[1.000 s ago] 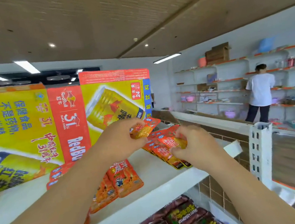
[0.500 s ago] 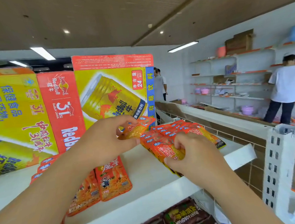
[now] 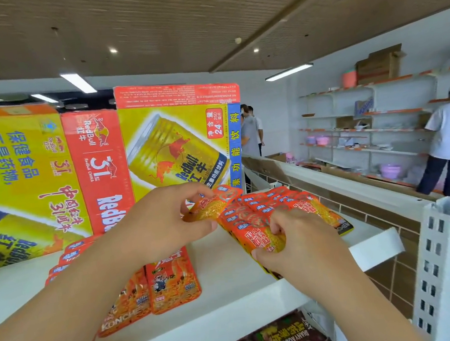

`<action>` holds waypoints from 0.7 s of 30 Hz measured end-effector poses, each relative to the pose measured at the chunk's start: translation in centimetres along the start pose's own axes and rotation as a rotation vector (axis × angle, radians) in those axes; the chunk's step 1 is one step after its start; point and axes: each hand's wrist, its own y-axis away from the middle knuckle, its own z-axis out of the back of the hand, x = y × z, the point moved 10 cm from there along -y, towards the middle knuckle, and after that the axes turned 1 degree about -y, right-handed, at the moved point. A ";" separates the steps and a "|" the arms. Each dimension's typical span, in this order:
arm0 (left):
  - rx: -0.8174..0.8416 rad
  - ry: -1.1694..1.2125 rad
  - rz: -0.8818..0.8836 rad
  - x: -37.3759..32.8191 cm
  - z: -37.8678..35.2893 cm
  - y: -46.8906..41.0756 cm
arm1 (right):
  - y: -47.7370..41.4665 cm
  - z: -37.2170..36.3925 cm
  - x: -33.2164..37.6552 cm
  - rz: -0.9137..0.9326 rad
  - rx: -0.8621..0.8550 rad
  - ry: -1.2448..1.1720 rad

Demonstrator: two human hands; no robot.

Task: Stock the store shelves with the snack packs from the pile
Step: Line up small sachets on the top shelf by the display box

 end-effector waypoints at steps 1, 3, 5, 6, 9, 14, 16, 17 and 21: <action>0.000 0.003 -0.003 -0.1 0.0 0.0 | 0.0 0.0 0.0 -0.004 0.000 0.002; -0.004 0.015 -0.001 -0.2 0.0 0.1 | 0.0 0.0 0.0 -0.012 0.001 0.005; -0.007 0.020 0.000 -0.3 0.0 0.2 | 0.0 0.1 0.0 -0.017 0.003 0.008; -0.007 0.018 -0.001 -0.4 -0.1 0.2 | 0.0 0.1 0.0 -0.019 0.005 0.008; -0.011 0.016 -0.004 -0.6 0.0 0.3 | 0.0 0.1 0.1 -0.030 0.011 0.009; -0.018 0.036 -0.003 -0.7 0.1 0.4 | 0.1 0.0 0.1 -0.033 0.037 0.024; -0.023 0.046 -0.001 -0.7 0.1 0.4 | 0.0 0.1 0.1 -0.038 0.030 0.026; -0.029 0.041 -0.003 -0.7 0.1 0.4 | -0.1 0.4 0.2 -0.031 0.008 0.020; -0.077 0.007 -0.022 -1.1 0.4 0.6 | 0.1 2.4 2.8 0.105 -0.178 -0.108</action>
